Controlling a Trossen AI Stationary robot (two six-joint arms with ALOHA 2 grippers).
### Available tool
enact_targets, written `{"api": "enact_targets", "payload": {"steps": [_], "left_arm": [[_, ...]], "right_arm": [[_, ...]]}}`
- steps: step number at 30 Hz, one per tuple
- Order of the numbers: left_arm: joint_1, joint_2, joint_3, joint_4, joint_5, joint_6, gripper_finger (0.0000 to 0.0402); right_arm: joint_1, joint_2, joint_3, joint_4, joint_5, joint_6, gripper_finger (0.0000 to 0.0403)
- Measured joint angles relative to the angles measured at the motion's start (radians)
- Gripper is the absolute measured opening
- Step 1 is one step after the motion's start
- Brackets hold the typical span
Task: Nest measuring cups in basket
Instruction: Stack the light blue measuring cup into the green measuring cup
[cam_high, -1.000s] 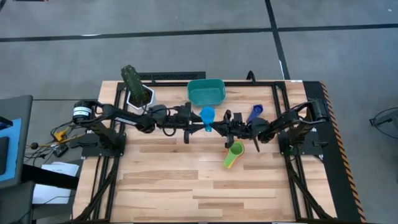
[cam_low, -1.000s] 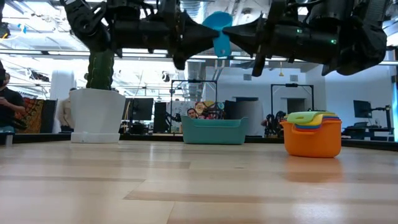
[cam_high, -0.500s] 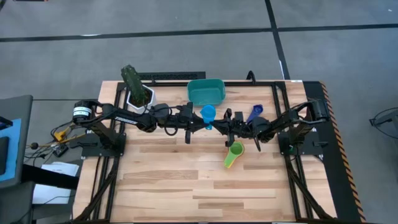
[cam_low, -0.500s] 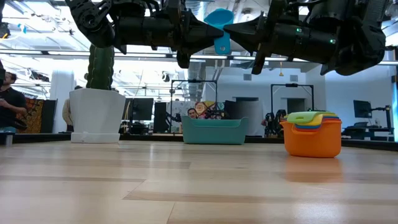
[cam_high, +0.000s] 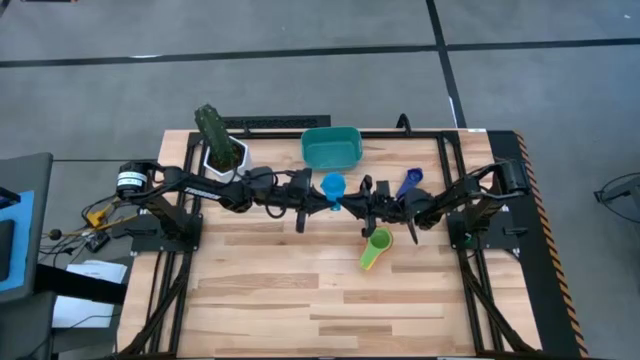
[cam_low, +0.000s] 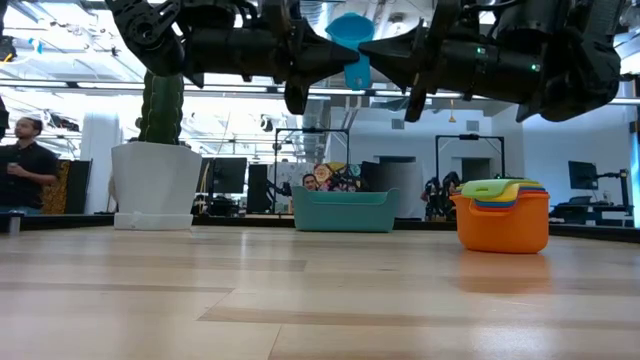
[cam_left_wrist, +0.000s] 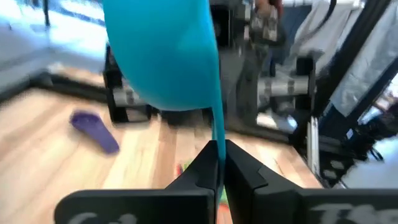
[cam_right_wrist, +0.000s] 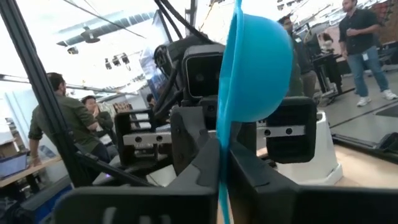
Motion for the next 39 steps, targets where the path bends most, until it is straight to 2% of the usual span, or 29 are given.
{"api": "enact_targets", "payload": {"steps": [6, 12, 19, 24, 28, 31, 34, 39], "left_arm": [[0.0, -0.001, 0.0, -0.059, 0.0, -0.038, 0.0], [0.003, -0.005, 0.0, -0.096, 0.013, -0.036, 0.0], [0.015, -0.067, -0.003, -0.283, -0.008, 0.012, 0.0], [0.015, -0.102, -0.003, -0.434, 0.019, 0.074, 0.0], [0.015, -0.107, -0.003, -0.515, 0.064, 0.097, 0.0], [0.012, -0.107, -0.003, -0.538, 0.06, 0.105, 0.0], [0.009, -0.107, -0.003, -0.532, 0.049, 0.114, 0.0], [0.009, -0.107, -0.003, -0.526, 0.038, 0.114, 0.0]], "right_arm": [[0.0, 0.0, 0.0, -0.009, 0.007, -0.022, 0.0104], [0.0, 0.0, -0.006, -0.015, 0.007, -0.023, 0.014], [0.0, -0.003, -0.045, -0.005, 0.114, -0.053, 0.0161], [-0.006, -0.048, -0.034, -0.049, 0.109, -0.131, 0.0155], [-0.019, -0.149, 0.027, -0.333, 0.107, -0.207, 0.0137], [-0.026, -0.23, 0.118, -0.647, 0.104, -0.259, 0.0124], [-0.026, -0.259, 0.228, -0.921, 0.103, -0.304, 0.0119], [-0.021, -0.265, 0.368, -1.188, 0.105, -0.359, 0.0132]]}}
